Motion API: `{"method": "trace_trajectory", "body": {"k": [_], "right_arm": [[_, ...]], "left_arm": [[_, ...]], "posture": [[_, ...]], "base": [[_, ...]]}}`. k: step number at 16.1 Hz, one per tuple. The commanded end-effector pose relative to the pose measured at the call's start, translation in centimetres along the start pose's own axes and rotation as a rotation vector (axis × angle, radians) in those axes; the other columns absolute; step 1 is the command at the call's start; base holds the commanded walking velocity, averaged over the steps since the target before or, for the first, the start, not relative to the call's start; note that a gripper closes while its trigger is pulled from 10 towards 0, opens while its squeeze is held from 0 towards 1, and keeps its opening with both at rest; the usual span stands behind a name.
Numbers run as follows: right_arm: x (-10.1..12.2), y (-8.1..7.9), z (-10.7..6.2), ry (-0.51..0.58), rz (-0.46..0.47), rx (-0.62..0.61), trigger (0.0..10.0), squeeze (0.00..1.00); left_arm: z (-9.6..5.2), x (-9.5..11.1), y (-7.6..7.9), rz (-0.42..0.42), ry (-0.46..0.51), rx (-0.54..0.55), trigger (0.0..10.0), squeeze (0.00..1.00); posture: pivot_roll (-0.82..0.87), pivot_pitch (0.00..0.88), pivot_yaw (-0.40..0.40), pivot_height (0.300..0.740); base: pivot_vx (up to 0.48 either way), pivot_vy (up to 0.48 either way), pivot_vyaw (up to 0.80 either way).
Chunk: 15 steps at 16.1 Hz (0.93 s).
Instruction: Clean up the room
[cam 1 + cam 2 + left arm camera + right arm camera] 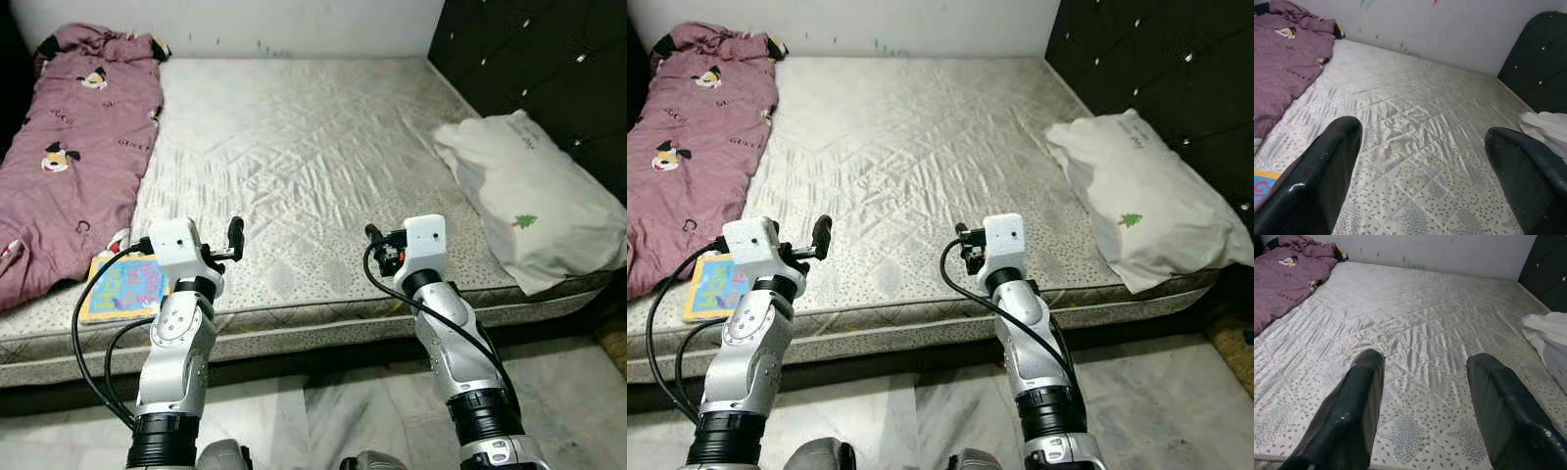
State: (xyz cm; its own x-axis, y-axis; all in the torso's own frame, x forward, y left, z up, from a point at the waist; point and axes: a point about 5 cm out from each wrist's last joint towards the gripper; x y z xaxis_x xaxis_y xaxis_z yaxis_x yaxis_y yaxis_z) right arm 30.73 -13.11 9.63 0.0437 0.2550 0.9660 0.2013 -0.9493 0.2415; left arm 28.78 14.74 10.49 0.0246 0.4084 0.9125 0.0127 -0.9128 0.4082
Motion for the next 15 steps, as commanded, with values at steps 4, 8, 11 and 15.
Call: {"method": "trace_trajectory", "body": {"k": [4, 8, 11, 15], "right_arm": [[0.20, 0.34, -0.02, 0.007, -0.002, -0.010, 10.0, 0.00], [0.18, 0.29, -0.01, 0.008, -0.004, -0.004, 10.0, 0.00], [0.12, 0.18, -0.08, 0.010, -0.009, 0.003, 10.0, 0.00], [0.27, 0.17, -0.07, 0.021, -0.010, 0.006, 10.0, 0.00]], "left_arm": [[0.09, 0.36, 0.37, 0.009, 0.016, -0.014, 10.0, 0.00], [0.05, 0.37, 0.51, 0.011, 0.018, -0.029, 10.0, 0.00], [0.04, 0.18, 0.47, 0.015, 0.008, -0.025, 10.0, 0.00], [0.01, 0.29, 0.64, 0.019, 0.016, -0.040, 10.0, 0.00]], "posture": [[0.03, 0.000, -0.056, 0.740], [0.03, 0.000, -0.057, 0.740], [0.03, 0.000, -0.055, 0.740], [0.03, 0.000, -0.058, 0.740]], "base": [[0.000, 0.000, 0.00], [0.086, 0.000, 0.00], [0.106, 0.000, 0.00], [0.000, 0.000, 0.00]]}}
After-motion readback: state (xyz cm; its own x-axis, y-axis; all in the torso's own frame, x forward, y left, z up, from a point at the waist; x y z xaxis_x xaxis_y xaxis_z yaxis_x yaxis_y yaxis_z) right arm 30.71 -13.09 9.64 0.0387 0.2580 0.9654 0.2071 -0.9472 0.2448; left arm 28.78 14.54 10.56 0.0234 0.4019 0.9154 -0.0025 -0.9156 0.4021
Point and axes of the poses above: a point about 5 cm out from each wrist's last joint towards the gripper, its own z axis pointing out of the wrist towards the gripper, its own x axis along the axis of the wrist's last joint, y = z × x, and after that the axes turned 12 degrees about -z, right-handed
